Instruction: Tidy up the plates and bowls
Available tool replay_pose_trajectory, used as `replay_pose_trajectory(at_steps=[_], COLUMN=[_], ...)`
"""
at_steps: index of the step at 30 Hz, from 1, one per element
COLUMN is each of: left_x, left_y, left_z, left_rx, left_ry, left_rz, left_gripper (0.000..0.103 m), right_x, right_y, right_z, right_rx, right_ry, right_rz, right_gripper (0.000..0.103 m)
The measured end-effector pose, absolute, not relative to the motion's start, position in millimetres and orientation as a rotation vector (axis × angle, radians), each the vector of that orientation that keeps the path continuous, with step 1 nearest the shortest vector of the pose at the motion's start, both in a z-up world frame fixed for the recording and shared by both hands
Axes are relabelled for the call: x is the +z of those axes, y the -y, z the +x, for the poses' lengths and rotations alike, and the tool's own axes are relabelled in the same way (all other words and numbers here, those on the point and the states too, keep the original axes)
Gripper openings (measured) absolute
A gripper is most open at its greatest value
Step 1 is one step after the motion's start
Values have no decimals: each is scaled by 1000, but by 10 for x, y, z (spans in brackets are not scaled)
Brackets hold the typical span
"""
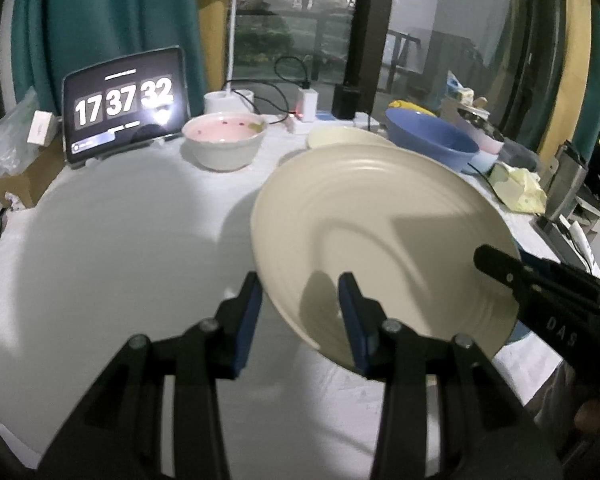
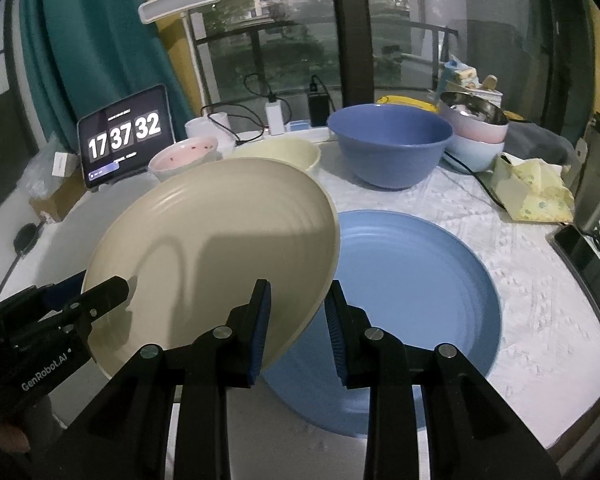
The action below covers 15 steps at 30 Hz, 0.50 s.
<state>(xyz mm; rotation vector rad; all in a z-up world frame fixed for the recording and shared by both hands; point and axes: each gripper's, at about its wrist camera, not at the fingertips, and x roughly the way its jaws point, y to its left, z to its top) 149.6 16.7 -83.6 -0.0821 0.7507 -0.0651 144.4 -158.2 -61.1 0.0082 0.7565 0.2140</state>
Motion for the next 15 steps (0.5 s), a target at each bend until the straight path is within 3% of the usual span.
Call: replay_pose_trajectory(at_steps=[15], left_x=[-838], left_y=[200], left_z=[1520], left_rx=[-105], left_ry=[-763], left_rz=[-34], left_gripper=[41], right_x=[-647], right_y=[1963], right_z=[1390], right_rx=[174], right_ry=[-750], right_rz=[58], right_gripper=[30])
